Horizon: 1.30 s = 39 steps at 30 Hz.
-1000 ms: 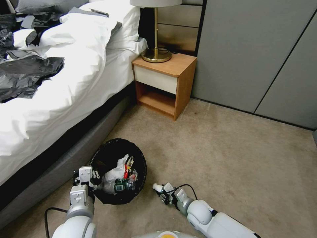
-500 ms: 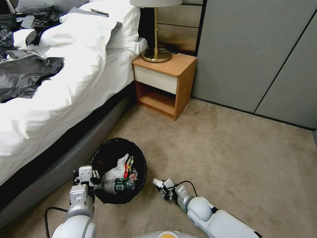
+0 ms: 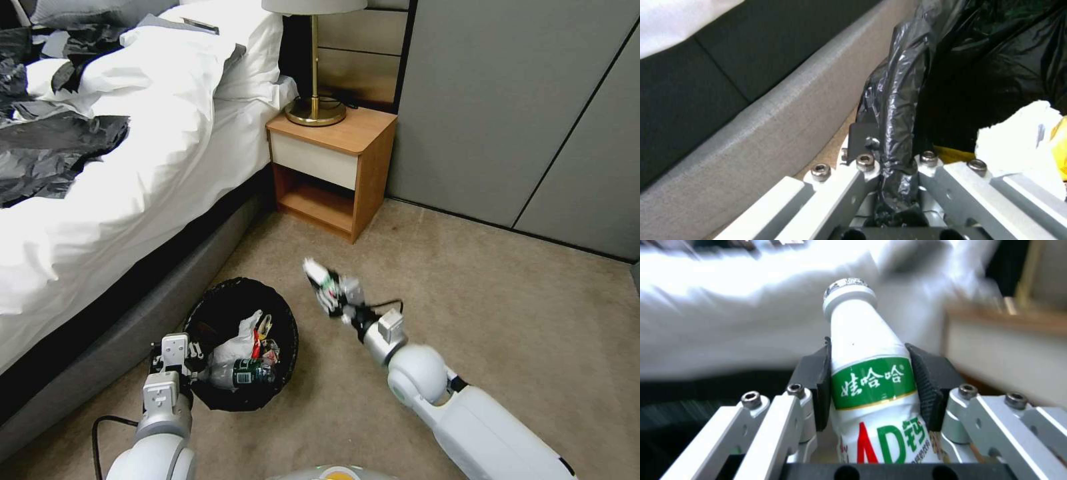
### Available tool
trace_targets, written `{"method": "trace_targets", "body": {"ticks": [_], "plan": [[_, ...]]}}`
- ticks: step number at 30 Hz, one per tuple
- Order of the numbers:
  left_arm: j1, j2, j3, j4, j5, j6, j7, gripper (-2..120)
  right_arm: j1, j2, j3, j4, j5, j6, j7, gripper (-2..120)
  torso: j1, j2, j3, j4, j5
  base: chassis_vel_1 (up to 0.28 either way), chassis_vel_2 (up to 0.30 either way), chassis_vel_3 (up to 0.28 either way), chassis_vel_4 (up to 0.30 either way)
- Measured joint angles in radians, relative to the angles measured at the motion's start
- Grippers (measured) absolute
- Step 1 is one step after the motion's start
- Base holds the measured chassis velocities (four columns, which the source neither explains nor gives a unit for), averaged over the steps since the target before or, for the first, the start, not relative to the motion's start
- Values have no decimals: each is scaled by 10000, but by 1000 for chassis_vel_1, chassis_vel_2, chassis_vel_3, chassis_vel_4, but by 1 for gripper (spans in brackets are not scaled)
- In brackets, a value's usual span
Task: Pick up the trash bin, then pick up the garbage from the floor and place it into the trash bin.
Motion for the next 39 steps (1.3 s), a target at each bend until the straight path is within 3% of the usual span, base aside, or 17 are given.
{"method": "trace_targets", "body": {"ticks": [2, 6, 11, 21, 28, 39], "plan": [[40, 16, 83, 33, 58, 0, 2, 0, 3, 67, 131, 964, -87, 473, -764, 36, 1, 0, 0, 0, -1, 0, 0, 0, 0], [34, 0, 179, 36, 133, 1, 6, 0, 161, -114, -453, 1830, -28, 619, -1045, 36, 0, 0, -1, 0, -1, 0, 0, 0, 0], [58, -28, 229, 28, 191, 7, 10, 0, 576, -50, -1375, 1286, -519, 294, -815, 36, 0, 0, 0, 0, 1, 0, 0, 0, 0], [47, -104, 341, -7, 260, 14, 14, 0, 1323, 425, -3005, 115, -7, -197, -200, 36, 0, 0, 0, 1, -1, 0, 0, 0, 0], [48, -110, 342, -46, 262, 15, 15, 0, 1320, 559, -3150, -391, -75, -178, -203, 36, 0, 0, 0, 0, -1, 0, 0, 0, 0], [-42, -129, 370, -47, 268, 41, 19, 0, 993, 505, -3189, -408, -328, -280, -239, 74, 0, 0, 0, 0, 0, 0, 0, 0, 0]]}}
